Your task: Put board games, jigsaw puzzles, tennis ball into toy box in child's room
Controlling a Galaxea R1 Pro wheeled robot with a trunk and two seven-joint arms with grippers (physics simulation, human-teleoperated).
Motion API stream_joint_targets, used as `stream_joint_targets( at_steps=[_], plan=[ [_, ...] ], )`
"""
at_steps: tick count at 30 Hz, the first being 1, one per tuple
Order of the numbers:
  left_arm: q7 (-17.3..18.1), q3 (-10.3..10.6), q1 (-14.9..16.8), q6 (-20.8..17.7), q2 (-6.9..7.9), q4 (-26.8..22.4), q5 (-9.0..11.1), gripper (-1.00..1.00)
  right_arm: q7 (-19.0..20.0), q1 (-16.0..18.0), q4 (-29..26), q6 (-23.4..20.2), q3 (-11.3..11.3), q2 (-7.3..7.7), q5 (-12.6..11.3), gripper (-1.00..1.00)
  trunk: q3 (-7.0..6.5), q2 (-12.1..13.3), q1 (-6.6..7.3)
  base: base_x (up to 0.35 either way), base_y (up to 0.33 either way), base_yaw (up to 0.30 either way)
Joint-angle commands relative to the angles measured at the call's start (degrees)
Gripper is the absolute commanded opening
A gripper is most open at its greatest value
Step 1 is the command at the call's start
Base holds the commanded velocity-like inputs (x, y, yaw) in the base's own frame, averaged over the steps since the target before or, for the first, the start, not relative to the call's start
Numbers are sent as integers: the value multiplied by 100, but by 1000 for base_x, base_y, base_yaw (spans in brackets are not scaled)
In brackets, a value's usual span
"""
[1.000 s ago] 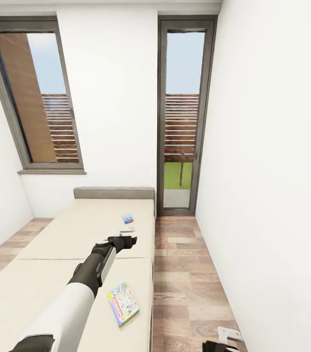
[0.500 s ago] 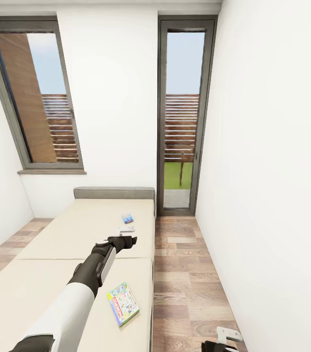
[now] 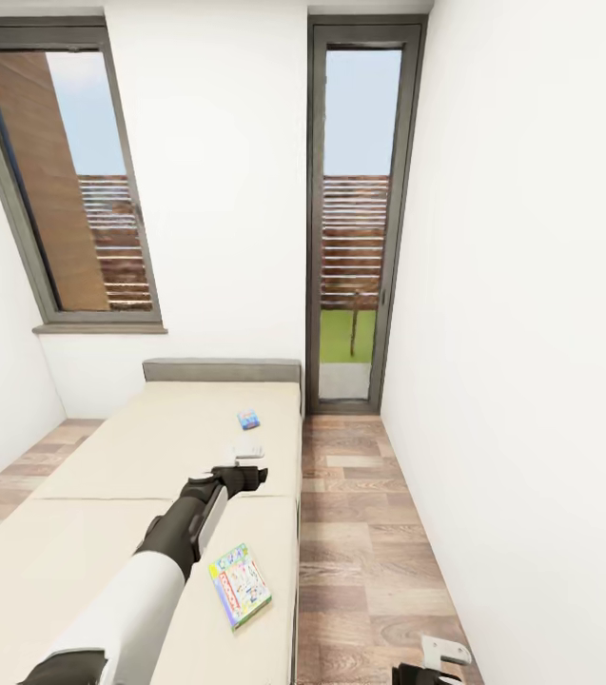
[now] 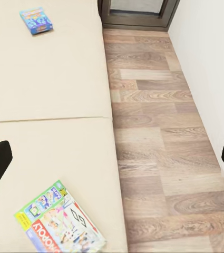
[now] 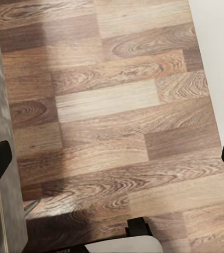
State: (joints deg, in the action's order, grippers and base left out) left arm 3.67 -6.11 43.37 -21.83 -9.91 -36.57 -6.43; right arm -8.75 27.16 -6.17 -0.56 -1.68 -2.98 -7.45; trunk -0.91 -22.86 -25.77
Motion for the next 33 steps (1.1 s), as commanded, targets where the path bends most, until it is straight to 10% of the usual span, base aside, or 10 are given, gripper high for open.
stream_joint_targets(
  at_steps=[1, 17, 33],
  plan=[
    [35, -40, 2, -15, -9, 47, -61, 100, -13, 0, -7, -6, -14, 0, -37, 100, 12, -5, -2, 0, 0, 0],
    [-776, -40, 8, 974, -9, 775, -60, 100, -13, 0, -7, 0, -16, 18, -38, 100, 163, -5, -2, 0, 0, 0],
    [-850, -40, 13, 1380, -9, 965, -68, 100, -13, 0, -7, 3, -16, 17, -29, 100, 314, -5, -2, 0, 0, 0]
  ],
)
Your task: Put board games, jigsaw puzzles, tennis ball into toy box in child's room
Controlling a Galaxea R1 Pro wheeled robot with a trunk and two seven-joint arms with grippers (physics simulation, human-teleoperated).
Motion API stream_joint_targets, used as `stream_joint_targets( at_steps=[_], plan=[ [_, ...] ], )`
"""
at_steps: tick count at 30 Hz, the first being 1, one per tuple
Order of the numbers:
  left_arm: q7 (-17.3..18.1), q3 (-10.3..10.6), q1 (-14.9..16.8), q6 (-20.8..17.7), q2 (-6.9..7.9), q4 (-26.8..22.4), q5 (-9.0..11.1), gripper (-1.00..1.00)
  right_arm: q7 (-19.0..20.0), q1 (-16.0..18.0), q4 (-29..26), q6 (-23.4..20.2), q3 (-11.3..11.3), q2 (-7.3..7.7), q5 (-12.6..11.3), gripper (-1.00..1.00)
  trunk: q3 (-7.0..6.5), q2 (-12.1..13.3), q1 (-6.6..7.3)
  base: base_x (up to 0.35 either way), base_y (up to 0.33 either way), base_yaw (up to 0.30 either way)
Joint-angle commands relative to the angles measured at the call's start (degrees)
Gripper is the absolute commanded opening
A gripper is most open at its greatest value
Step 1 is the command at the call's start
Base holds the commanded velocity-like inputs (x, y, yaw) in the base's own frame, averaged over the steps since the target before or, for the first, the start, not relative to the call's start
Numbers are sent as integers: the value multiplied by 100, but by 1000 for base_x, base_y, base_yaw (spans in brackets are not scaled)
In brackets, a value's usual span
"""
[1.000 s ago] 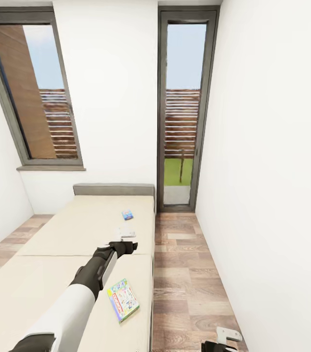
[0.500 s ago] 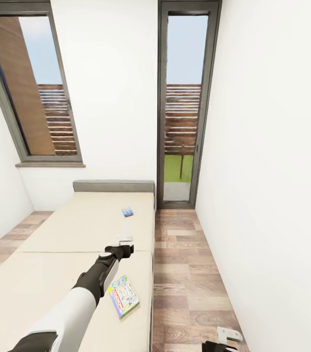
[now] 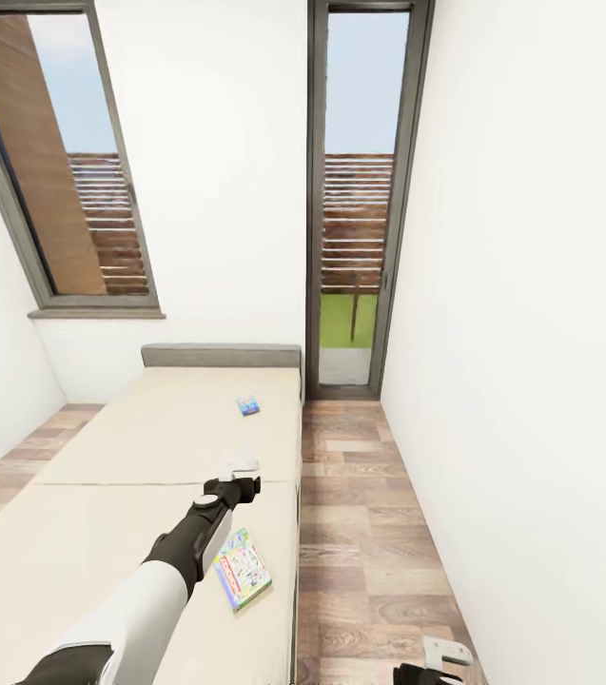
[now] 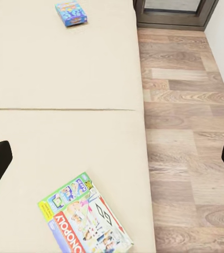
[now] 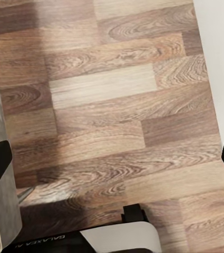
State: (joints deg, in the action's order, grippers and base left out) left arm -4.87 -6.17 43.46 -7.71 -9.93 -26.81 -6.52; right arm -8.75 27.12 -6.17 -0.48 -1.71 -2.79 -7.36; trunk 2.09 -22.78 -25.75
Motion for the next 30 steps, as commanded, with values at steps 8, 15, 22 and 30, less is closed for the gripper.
stream_joint_targets(
  at_steps=[8, 15, 22, 30],
  plan=[
    [4, -34, 1, -22, -7, -9, -54, 100, -13, 2, -7, -5, -13, -6, -38, 100, 90, -14, -3, 0, 0, 0],
    [4, -34, 2, -17, -7, -9, -52, 100, -13, 3, -7, -5, -13, 5, -38, 100, 156, -14, -3, 0, 0, 0],
    [4, -34, 0, -12, -7, -9, -51, 100, -15, 3, -7, -5, -13, 7, -37, 100, 222, -14, -3, 0, 0, 0],
    [4, -34, -1, -10, -7, -9, -51, 100, -15, 3, -7, -5, -13, -6, -37, 100, 297, -14, -3, 0, 0, 0]
  ],
)
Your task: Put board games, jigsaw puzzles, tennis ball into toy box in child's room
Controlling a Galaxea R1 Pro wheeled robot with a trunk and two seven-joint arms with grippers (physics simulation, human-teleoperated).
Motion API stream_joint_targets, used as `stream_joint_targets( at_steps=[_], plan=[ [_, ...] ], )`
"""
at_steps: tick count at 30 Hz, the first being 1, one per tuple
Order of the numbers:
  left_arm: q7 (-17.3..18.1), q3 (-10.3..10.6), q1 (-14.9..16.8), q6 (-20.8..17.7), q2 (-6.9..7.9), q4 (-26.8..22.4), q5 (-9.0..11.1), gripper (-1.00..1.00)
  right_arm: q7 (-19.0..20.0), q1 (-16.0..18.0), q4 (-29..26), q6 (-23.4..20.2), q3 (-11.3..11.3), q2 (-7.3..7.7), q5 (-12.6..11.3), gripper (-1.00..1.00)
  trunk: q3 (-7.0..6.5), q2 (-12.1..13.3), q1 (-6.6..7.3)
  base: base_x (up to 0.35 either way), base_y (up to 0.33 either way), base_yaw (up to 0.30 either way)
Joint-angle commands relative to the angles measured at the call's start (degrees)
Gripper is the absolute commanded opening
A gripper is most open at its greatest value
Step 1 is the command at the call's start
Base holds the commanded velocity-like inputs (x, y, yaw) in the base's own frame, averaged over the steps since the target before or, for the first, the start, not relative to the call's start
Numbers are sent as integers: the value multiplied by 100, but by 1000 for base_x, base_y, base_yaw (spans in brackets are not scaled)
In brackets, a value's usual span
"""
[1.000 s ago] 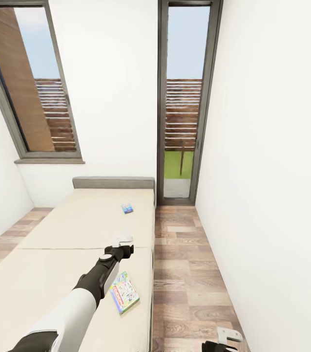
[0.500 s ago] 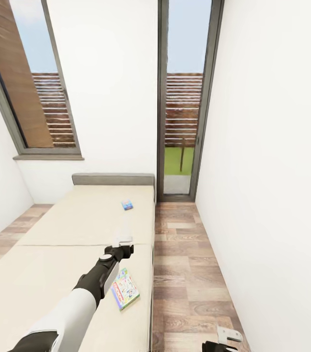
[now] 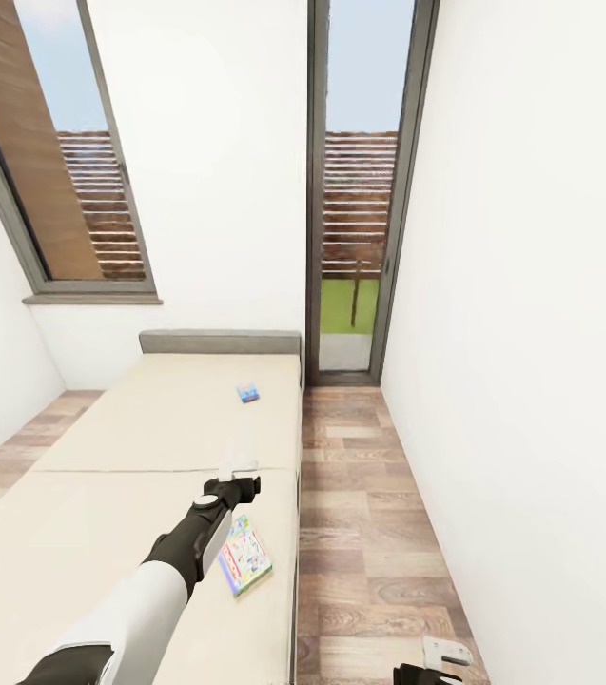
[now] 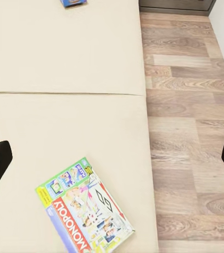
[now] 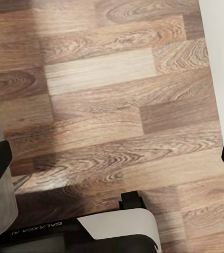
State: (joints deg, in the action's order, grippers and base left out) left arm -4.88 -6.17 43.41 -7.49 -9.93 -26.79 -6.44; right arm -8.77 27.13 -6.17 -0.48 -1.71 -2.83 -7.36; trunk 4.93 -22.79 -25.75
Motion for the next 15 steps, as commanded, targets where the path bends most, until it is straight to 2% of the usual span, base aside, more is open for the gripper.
stream_joint_targets(
  at_steps=[1, 15],
  plan=[
    [4, -34, 2, -32, -7, -11, -59, 100, -14, 3, -7, -5, -13, -4, -38, 100, 23, -13, -3, 0, 0, 0],
    [4, -29, 6, -25, -7, -11, -56, 100, -10, 3, 2, -5, -13, 19, -50, 100, 155, -13, -3, 0, 0, 0]
  ],
)
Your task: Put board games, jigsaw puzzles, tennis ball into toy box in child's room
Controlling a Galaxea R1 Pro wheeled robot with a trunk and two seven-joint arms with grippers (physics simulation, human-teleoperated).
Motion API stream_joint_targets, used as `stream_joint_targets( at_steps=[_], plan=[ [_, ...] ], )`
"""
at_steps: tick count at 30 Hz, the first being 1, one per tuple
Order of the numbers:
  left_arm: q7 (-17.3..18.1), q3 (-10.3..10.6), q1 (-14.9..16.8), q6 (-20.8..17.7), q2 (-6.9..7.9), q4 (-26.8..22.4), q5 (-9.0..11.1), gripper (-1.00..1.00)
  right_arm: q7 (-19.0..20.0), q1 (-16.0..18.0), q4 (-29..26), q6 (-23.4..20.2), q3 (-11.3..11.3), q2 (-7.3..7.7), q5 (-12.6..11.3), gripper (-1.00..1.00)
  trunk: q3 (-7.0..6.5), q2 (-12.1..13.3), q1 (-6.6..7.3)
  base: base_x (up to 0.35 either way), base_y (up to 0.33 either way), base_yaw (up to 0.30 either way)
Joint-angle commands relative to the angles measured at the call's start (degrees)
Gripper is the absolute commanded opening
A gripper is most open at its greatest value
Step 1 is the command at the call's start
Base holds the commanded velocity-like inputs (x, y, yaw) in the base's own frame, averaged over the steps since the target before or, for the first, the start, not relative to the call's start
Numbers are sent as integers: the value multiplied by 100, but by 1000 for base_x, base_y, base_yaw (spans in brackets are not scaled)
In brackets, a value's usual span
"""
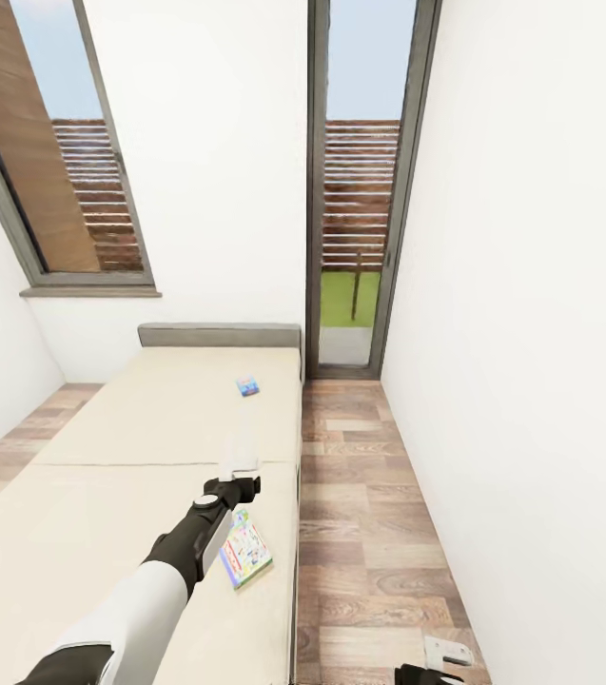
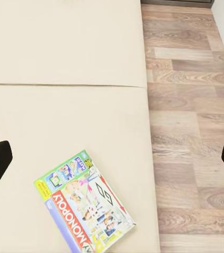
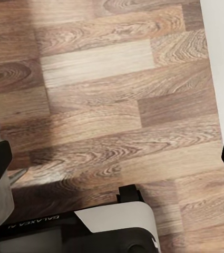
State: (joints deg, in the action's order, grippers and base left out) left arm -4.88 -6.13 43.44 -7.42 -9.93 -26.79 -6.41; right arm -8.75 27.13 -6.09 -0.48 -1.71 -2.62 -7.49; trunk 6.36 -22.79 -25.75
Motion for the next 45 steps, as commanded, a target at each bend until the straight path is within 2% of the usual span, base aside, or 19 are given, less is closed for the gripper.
stream_joint_targets(
  at_steps=[1, 17, 45],
  plan=[
    [4, -33, 2, -32, -7, -11, -58, 100, -13, 3, -6, -5, -13, 2, -38, 100, 22, -13, -3, 0, 0, 0],
    [4, -29, 3, -39, -7, -11, -54, 100, -13, 3, -6, -6, -13, 50, -42, 100, 173, -13, -3, 0, 0, 0],
    [4, -29, 3, -34, -7, -11, -54, 100, -13, 3, 20, -4, -11, -2, -8, 100, 438, -13, -3, 0, 0, 0]
  ],
)
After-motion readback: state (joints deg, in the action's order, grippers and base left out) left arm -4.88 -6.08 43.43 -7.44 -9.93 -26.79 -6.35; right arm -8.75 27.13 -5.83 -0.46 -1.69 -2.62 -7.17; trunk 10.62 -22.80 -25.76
